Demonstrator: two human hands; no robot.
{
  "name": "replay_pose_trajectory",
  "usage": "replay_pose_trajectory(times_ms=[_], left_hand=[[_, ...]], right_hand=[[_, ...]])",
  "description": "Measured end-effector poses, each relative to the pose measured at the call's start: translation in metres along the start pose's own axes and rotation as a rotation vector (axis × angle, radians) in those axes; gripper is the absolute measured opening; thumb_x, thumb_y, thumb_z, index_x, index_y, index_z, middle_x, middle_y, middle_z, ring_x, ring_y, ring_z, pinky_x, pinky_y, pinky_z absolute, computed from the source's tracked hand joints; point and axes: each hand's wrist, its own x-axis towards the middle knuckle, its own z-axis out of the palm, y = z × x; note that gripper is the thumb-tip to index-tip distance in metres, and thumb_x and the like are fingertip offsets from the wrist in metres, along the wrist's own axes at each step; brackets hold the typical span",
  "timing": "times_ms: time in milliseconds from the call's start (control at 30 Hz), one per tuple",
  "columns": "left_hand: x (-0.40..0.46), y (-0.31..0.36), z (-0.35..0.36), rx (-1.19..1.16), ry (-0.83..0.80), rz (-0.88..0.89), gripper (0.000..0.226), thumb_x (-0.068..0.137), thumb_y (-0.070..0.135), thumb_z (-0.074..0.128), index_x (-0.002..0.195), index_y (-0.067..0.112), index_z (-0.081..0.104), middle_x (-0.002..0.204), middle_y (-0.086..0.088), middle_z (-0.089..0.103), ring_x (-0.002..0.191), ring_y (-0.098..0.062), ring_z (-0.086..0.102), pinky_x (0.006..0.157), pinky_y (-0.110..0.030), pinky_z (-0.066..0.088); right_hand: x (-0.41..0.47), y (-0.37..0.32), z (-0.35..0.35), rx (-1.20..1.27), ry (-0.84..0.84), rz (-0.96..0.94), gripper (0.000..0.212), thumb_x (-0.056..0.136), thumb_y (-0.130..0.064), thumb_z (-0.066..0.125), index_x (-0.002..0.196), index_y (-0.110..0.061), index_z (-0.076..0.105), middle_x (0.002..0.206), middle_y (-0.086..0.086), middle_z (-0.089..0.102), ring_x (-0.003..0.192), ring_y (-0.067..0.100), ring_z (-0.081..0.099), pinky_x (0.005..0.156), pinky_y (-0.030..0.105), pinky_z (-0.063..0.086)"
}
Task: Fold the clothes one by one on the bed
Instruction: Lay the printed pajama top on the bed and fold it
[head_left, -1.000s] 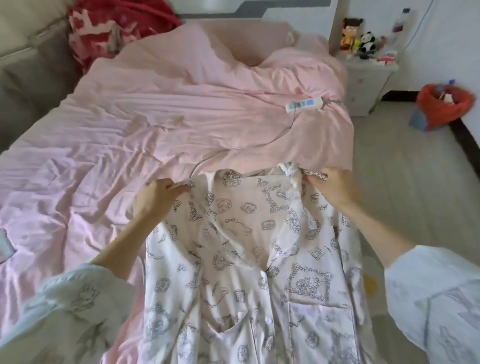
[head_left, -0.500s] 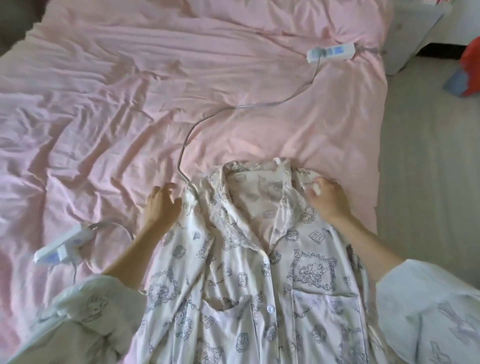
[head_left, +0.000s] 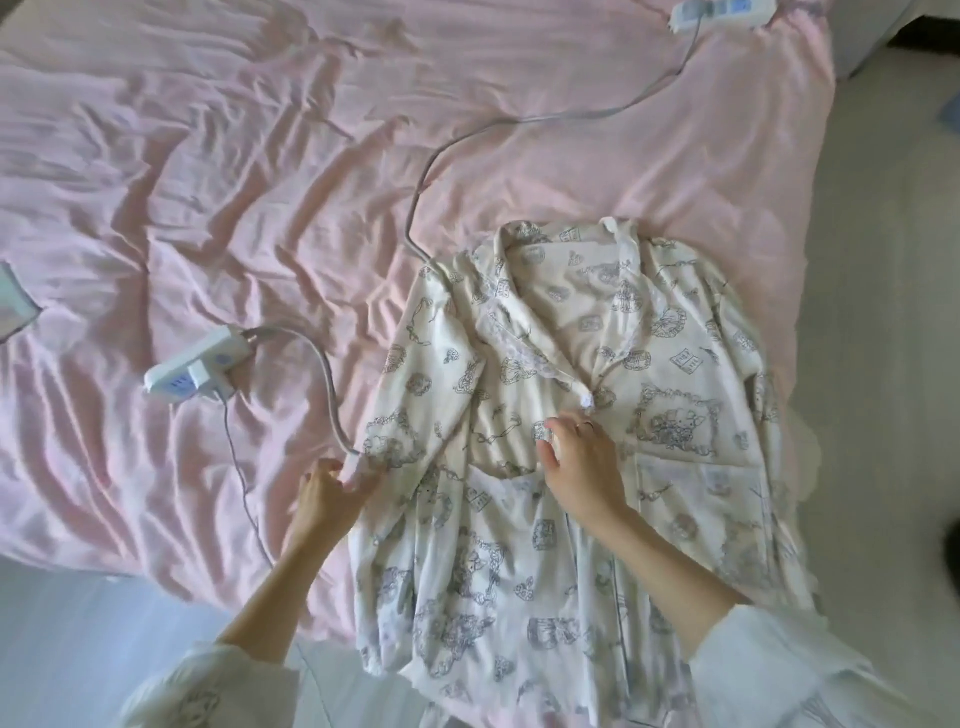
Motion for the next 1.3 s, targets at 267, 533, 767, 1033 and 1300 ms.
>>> replay_pose_trajectory(times_ms=[267, 533, 767, 1033, 1300], left_hand=[[-0.030, -0.053, 0.015, 0.063, -0.515, -0.007, 0.031, 0.087, 0.025, 0.064, 0.103, -0.001, 0.059, 0.072, 0.001, 0.048, 0.056, -0.007, 0.042, 0.043, -0.011, 0.037], [-0.018, -0.058, -0.056, -0.141, 0.020, 0.118, 0.016, 0.085, 0.015, 0.060, 0.079, 0.008, 0.047, 0.076, -0.012, 0.054, 0.073, -0.024, 0.052, 0.063, -0.037, 0.043], [-0.021, -0.048, -0.107, 0.039, -0.286, 0.337, 0.028, 0.087, 0.015, 0.061, 0.111, 0.020, 0.049, 0.097, -0.005, 0.057, 0.081, -0.018, 0.053, 0.063, -0.023, 0.043], [-0.027, -0.084, -0.099, -0.473, -0.699, 0.129, 0.028, 0.095, 0.035, 0.050, 0.108, 0.016, 0.065, 0.090, 0.001, 0.063, 0.075, -0.010, 0.058, 0.062, -0.018, 0.047], [-0.023, -0.114, -0.075, -0.703, -0.708, -0.541, 0.049, 0.095, 0.042, 0.048, 0.111, -0.004, 0.049, 0.096, -0.020, 0.059, 0.075, -0.029, 0.065, 0.065, -0.036, 0.059]], right_hand=[[-0.049, -0.072, 0.067, 0.059, 0.060, -0.071, 0.011, 0.085, -0.010, 0.060, 0.092, -0.010, 0.067, 0.087, 0.005, 0.068, 0.087, 0.027, 0.062, 0.080, 0.046, 0.051], [-0.052, -0.108, 0.066, 0.009, -0.027, 0.037, 0.014, 0.089, -0.012, 0.055, 0.080, -0.011, 0.066, 0.072, 0.003, 0.068, 0.075, 0.023, 0.064, 0.074, 0.035, 0.047], [-0.024, -0.183, 0.053, 1.128, -0.610, 0.715, 0.039, 0.095, -0.042, 0.048, 0.096, -0.007, 0.065, 0.080, 0.007, 0.065, 0.074, 0.018, 0.063, 0.072, 0.031, 0.052], [-0.020, -0.203, 0.081, 1.444, -0.598, 0.923, 0.020, 0.095, -0.015, 0.050, 0.076, -0.012, 0.055, 0.074, 0.005, 0.054, 0.063, 0.017, 0.046, 0.060, 0.031, 0.041], [-0.018, -0.203, 0.082, 1.654, -0.584, 0.918, 0.030, 0.096, -0.020, 0.048, 0.123, -0.008, 0.052, 0.114, 0.017, 0.057, 0.097, 0.032, 0.054, 0.079, 0.049, 0.044]])
